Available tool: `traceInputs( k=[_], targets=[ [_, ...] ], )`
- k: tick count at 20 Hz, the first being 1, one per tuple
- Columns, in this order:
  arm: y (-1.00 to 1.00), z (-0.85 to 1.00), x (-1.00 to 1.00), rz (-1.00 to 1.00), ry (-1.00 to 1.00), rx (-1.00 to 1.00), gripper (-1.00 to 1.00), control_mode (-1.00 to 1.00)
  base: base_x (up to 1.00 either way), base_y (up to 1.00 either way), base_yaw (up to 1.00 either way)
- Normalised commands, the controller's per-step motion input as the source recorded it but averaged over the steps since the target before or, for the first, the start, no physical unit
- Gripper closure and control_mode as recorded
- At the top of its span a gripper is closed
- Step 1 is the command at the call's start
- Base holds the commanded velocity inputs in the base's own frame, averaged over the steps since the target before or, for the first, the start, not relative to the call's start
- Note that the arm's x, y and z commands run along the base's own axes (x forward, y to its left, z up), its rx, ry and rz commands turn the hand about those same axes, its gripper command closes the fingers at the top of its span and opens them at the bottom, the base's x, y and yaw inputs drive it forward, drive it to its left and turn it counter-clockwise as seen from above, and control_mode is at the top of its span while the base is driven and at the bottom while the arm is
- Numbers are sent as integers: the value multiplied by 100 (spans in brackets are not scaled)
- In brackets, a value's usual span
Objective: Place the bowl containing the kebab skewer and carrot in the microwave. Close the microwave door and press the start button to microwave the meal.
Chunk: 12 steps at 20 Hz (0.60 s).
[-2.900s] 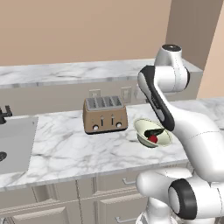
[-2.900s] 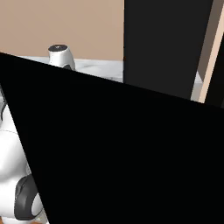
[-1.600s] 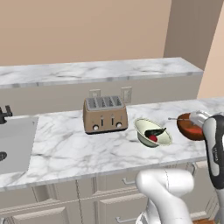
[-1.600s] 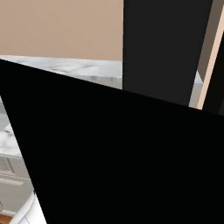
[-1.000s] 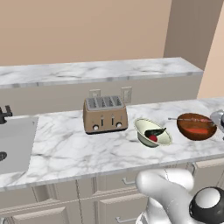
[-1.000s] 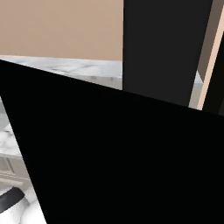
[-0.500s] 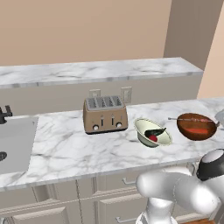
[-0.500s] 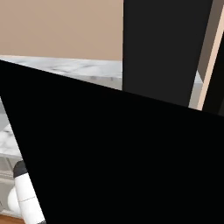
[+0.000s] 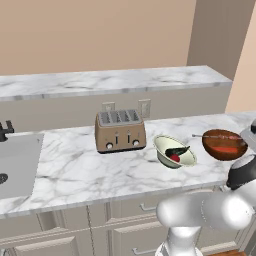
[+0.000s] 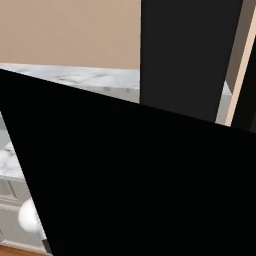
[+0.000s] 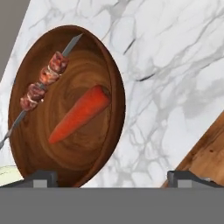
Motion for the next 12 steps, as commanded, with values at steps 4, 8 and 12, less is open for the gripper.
traceInputs(
  k=[4, 8, 12],
  targets=[
    [0, -29, 27, 0, 0, 0, -100, -100, 0, 0, 0],
    [0, -26, 26, 0, 0, 0, -100, -100, 0, 0, 0],
    [0, -26, 24, 0, 0, 0, -100, -100, 0, 0, 0]
  ],
)
